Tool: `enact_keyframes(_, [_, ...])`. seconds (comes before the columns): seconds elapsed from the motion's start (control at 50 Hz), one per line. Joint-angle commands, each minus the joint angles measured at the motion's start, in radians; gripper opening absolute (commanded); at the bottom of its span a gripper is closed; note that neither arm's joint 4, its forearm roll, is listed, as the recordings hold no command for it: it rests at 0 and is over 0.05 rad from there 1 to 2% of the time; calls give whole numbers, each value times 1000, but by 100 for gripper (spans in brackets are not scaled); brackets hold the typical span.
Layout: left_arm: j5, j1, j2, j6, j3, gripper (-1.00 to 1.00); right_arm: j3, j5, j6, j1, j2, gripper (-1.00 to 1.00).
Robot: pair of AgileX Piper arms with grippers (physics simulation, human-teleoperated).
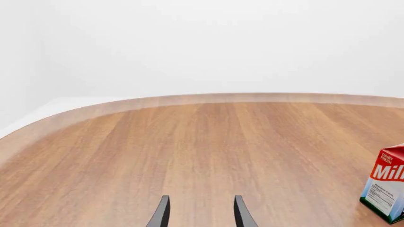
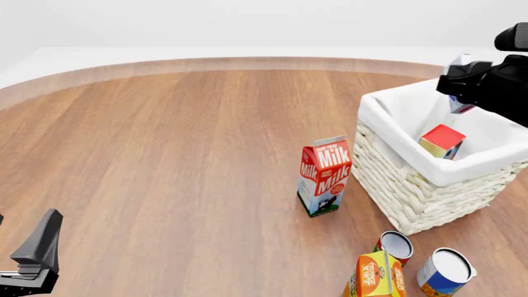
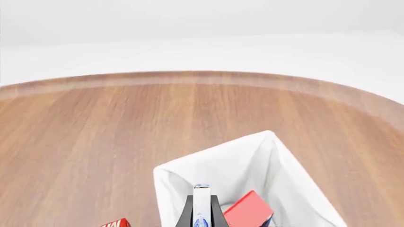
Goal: Pick up the cream cheese box and the butter, and put them in the basket.
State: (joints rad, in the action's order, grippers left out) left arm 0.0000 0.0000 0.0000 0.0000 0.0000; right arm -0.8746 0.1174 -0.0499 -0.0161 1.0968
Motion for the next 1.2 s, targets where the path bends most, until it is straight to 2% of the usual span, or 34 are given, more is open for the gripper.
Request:
enact_keyframes(0.02, [0, 0, 0, 0, 0, 100, 3, -7, -2, -12, 5, -100])
enact_keyframes(0.54, [0, 0, 0, 0, 0, 100, 35, -10, 7, -11, -18, -100])
enact_keyframes(1.2, [0, 0, 0, 0, 0, 100, 68, -40, 28, -15, 28, -100])
